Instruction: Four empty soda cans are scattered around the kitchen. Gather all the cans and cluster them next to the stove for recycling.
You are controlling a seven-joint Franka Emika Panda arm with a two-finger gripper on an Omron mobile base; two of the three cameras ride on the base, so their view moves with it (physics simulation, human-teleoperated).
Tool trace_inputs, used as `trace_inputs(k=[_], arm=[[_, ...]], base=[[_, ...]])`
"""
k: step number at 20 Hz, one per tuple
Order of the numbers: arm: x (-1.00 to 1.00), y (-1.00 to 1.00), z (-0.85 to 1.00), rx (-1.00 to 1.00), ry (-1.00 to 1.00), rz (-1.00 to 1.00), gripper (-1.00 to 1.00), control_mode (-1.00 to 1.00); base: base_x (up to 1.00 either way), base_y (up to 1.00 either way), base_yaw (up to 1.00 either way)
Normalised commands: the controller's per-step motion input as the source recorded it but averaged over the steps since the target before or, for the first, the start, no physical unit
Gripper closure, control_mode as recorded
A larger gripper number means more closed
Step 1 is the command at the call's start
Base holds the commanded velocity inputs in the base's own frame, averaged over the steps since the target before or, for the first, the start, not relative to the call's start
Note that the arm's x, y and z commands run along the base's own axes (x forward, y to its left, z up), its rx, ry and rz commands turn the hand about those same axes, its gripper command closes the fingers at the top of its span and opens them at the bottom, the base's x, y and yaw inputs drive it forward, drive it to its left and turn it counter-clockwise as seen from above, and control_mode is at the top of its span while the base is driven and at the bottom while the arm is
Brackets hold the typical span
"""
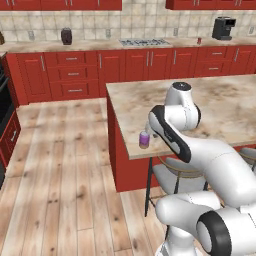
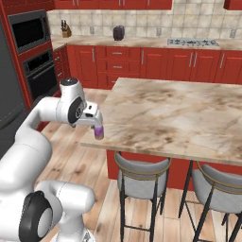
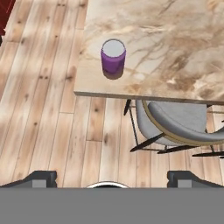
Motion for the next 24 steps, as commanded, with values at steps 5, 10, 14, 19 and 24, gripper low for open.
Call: trace_inputs(k=[5,10,14,19,24], arm=[[0.11,0.05,-0.24,0.00,0.00,0.00,-1.00,-1.00],[0.14,0.06,-0.16,0.00,0.00,0.00,-1.00,-1.00],[0.22,0.01,-0.10,0.00,0.00,0.00,-1.00,-1.00],[0.24,0.00,-0.07,0.00,0.00,0.00,-1.00,-1.00],[0.24,0.00,-0.07,0.00,0.00,0.00,-1.00,-1.00]], base=[[0.00,0.00,0.00],[0.00,0.00,0.00],[0.00,0.00,0.00],[0.00,0.00,0.00],[0.00,0.00,0.00]])
